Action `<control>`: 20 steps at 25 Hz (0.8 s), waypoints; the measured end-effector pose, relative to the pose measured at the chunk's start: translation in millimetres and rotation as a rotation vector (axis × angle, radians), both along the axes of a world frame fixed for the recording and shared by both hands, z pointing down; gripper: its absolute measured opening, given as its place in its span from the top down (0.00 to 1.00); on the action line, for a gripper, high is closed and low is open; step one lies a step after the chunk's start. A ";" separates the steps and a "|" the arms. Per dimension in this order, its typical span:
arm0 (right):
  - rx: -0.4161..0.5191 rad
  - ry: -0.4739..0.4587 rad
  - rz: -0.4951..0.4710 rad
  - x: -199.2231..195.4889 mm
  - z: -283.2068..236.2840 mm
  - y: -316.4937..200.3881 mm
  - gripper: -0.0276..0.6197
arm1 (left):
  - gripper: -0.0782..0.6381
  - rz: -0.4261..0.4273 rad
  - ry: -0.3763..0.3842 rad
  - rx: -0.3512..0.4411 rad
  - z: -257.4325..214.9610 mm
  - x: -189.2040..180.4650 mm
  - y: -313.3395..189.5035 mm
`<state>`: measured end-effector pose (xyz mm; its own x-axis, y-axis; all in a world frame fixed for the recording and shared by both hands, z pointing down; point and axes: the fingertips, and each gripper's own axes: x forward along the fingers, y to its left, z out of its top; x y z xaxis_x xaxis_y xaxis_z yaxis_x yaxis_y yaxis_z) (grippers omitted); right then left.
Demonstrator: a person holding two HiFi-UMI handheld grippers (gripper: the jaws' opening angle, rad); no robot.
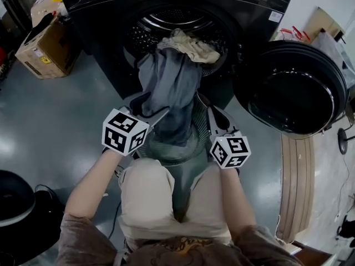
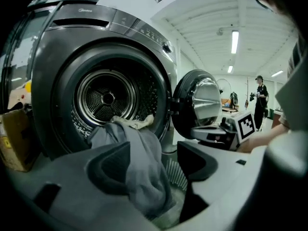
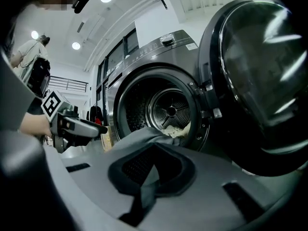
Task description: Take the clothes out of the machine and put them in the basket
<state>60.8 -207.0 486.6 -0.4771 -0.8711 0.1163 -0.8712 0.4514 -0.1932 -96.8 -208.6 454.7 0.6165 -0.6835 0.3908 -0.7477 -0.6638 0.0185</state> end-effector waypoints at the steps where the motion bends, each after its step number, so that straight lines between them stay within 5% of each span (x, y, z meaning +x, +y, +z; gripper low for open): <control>1: 0.002 -0.001 0.001 -0.1 -1.0 1.0 0.96 | 0.47 -0.010 0.001 0.016 -2.4 -1.3 -6.4; 5: 0.004 -0.010 0.004 -1.7 -4.4 4.7 0.96 | 0.40 -0.048 0.001 0.043 3.2 -1.1 -46.4; 11: 0.017 0.022 -0.010 -8.5 -7.5 6.6 0.96 | 0.35 -0.134 -0.118 0.069 32.3 -6.8 -125.3; 20: 0.006 0.025 0.012 -1.9 -2.7 3.5 0.96 | 0.33 -0.211 -0.198 -0.027 70.3 -26.9 -194.1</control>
<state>58.9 -203.5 483.9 -0.4636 -0.8775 0.1232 -0.8811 0.4418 -0.1687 -123.7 -402.7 525.0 0.3718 -0.7760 0.5096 -0.8599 -0.4947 -0.1259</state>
